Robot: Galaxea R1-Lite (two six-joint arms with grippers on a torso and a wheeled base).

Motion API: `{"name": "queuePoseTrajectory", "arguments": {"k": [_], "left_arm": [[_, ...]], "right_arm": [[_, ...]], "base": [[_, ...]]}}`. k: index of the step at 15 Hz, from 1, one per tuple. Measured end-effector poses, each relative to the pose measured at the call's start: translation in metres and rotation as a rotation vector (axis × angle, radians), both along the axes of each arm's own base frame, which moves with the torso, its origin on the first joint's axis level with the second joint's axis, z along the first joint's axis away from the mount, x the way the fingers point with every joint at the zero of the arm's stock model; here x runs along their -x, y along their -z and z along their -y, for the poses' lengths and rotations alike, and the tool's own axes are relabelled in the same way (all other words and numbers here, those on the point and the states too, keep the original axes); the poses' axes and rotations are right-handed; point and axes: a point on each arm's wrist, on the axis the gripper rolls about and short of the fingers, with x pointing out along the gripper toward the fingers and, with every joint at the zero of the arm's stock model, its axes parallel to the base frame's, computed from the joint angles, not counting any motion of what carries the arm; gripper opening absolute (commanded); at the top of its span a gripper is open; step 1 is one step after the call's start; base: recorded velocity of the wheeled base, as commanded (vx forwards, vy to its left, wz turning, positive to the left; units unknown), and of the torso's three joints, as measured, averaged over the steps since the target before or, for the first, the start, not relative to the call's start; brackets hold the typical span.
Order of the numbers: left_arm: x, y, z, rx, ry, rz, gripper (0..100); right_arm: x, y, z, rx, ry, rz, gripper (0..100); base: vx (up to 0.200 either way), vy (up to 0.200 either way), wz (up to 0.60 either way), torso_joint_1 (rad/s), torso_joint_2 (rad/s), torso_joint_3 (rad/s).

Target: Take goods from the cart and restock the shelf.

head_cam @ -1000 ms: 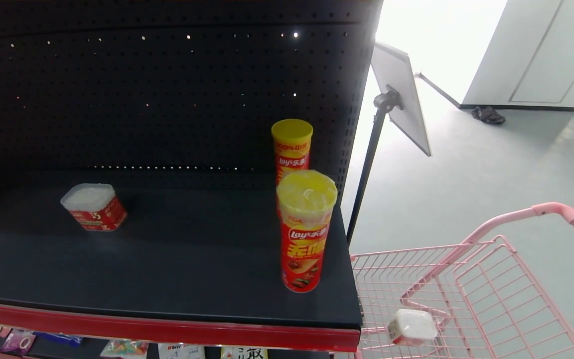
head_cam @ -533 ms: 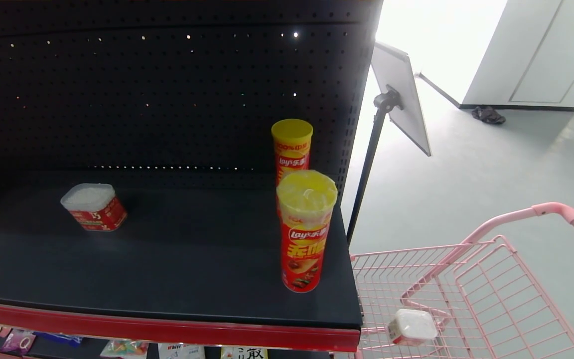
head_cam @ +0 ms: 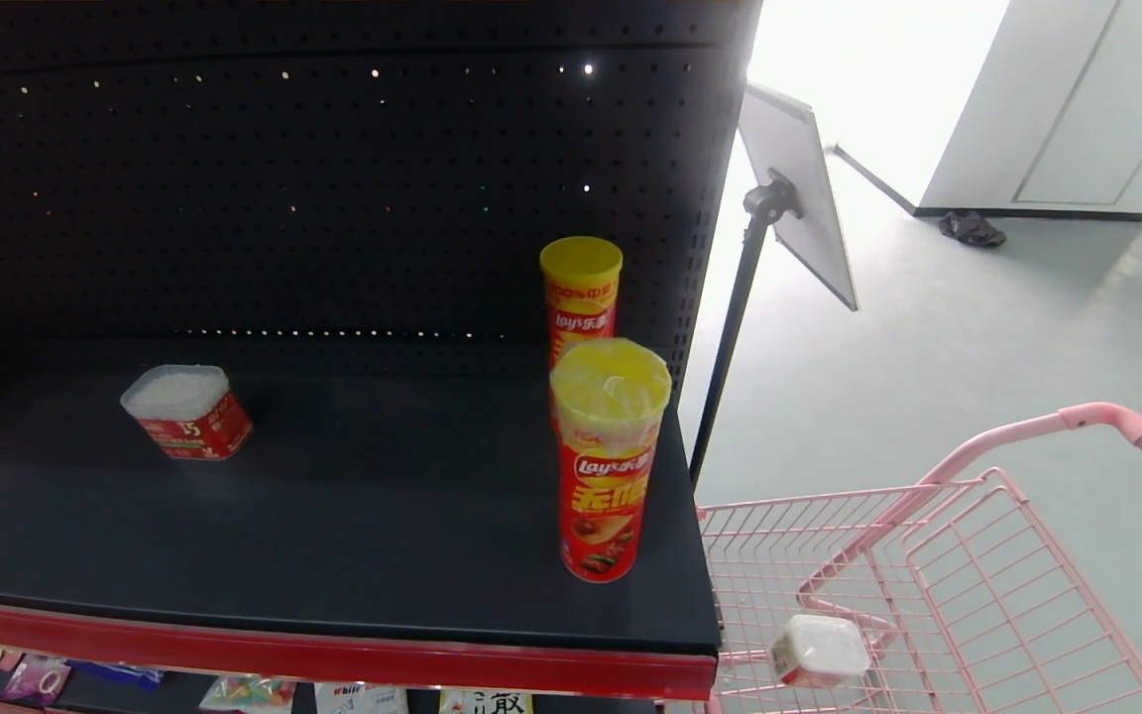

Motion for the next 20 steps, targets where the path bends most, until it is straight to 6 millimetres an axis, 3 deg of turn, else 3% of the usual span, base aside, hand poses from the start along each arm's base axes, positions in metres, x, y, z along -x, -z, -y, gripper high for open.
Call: {"name": "queuePoseTrajectory", "arguments": {"k": [4, 9, 16, 20], "left_arm": [[0.0, 0.0005, -0.0027, 0.106, -0.115, 0.005, 100], [-0.0003, 0.0017, 0.0008, 0.008, 0.036, -0.011, 100], [-0.0004, 0.0054, -0.0003, 0.069, -0.011, -0.045, 100], [-0.0004, 0.0052, -0.0003, 0.069, -0.01, -0.045, 100]], "right_arm": [[0.0, 0.0, 0.0, 0.0, 0.0, 0.0, 100], [0.0, 0.0, 0.0, 0.0, 0.0, 0.0, 100], [0.0, 0.0, 0.0, -0.001, 0.0, 0.0, 100], [0.0, 0.0, 0.0, -0.001, 0.0, 0.0, 100]], "base": [[0.0, 0.0, 0.0, 0.0, 0.0, 0.0], [0.0, 0.0, 0.0, 0.0, 0.0, 0.0], [0.0, 0.0, 0.0, -0.007, 0.01, 0.007], [0.0, 0.0, 0.0, -0.141, 0.33, 0.17]]}}
